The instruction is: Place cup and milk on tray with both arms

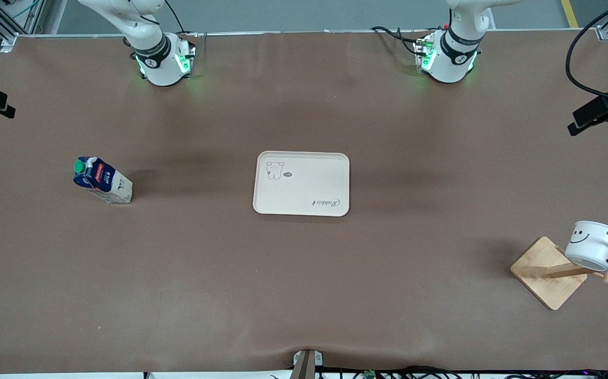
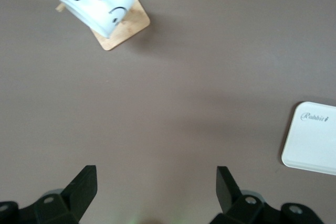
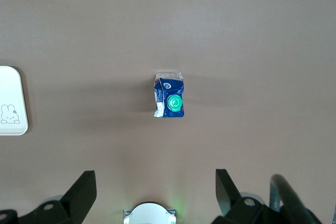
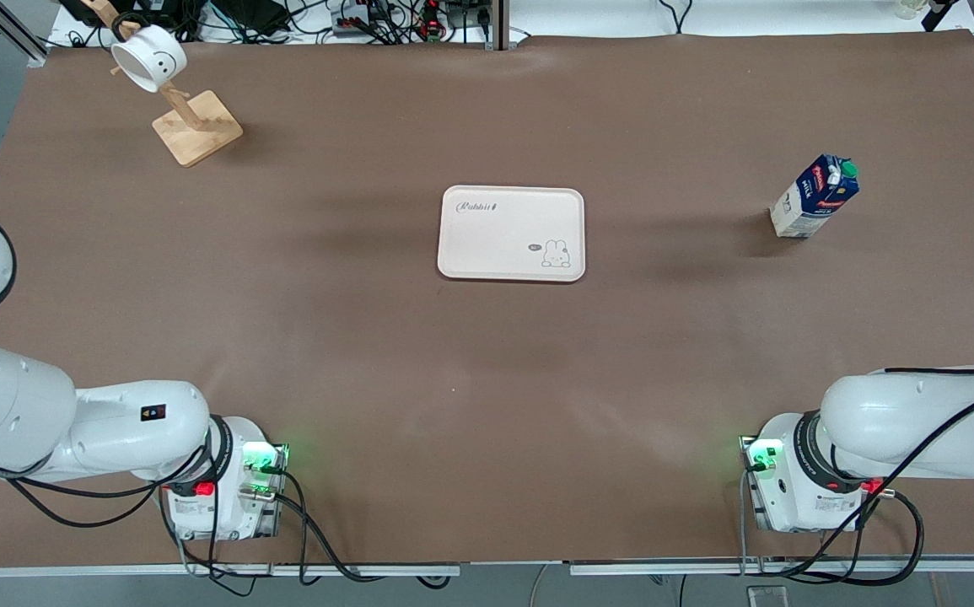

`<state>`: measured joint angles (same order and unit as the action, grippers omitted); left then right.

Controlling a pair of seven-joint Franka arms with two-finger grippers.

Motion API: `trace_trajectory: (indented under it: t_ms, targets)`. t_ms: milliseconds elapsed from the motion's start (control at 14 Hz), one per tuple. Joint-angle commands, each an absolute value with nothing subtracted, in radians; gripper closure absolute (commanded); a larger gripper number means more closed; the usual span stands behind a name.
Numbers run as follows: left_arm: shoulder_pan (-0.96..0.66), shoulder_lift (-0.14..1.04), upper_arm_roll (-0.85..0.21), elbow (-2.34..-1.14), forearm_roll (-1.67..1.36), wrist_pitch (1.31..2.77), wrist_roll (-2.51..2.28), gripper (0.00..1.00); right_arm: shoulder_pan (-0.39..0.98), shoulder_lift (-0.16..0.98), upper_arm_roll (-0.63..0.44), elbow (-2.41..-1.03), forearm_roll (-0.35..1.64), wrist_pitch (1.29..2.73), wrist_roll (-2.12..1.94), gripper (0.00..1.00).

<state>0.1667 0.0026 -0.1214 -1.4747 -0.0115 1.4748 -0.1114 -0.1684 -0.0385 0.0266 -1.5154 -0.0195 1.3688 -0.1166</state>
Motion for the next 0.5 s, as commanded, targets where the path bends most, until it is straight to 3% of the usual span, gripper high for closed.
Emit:
trace_trajectory:
  t_ms: [0, 429]
  targets:
    - [0.239, -0.002, -0.123, -1.486, -0.023, 1.511, -0.097, 0.0, -0.189, -0.035, 0.038, -1.506, -0.005, 1.359, -0.115, 0.0]
    - [0.409, -0.043, -0.126, -1.705, -0.159, 1.825, -0.114, 0.0, -0.19, -0.035, 0.038, -1.506, -0.005, 1.359, -0.115, 0.0]
